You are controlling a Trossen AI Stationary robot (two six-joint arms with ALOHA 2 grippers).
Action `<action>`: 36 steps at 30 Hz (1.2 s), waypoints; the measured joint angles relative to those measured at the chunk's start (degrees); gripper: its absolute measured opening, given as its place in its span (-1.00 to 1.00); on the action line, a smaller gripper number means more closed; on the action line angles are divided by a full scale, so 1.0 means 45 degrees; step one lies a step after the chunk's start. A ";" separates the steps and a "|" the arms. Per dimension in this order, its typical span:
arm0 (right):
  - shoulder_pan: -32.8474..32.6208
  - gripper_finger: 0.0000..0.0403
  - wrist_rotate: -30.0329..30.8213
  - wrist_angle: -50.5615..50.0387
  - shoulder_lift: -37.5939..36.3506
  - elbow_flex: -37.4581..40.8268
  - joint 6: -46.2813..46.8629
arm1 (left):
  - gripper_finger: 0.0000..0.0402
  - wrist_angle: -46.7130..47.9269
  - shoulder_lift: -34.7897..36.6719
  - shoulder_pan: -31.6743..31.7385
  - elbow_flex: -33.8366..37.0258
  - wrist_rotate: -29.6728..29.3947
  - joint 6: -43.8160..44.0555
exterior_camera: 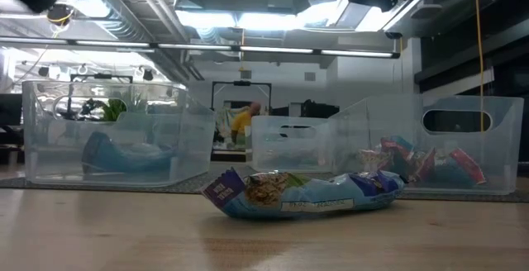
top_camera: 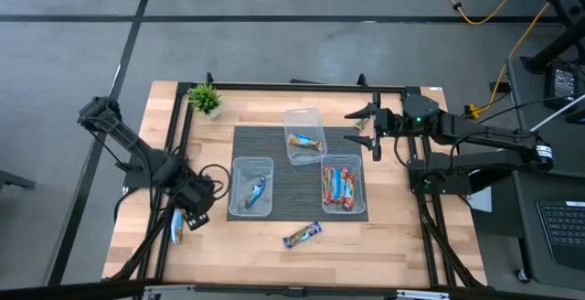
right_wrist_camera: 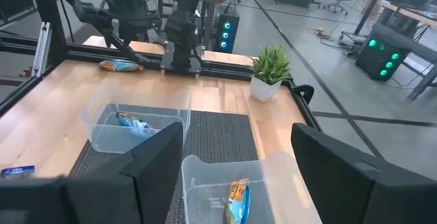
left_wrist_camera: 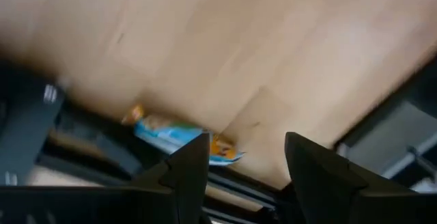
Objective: Pick and place Granola Bars by type
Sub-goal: Put the yellow granola bar into the top transparent bin
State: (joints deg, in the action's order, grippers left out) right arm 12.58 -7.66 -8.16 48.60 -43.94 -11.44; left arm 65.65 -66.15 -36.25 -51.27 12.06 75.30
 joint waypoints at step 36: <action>0.0000 0.37 0.0107 0.0395 0.0000 0.0001 0.0195 | 0.01 -0.4640 -0.2605 -0.4001 0.3183 0.1450 0.8033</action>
State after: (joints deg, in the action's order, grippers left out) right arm 12.58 -7.18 -6.39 48.60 -43.94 -10.56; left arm 44.76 -77.87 -54.26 -36.95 18.58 111.45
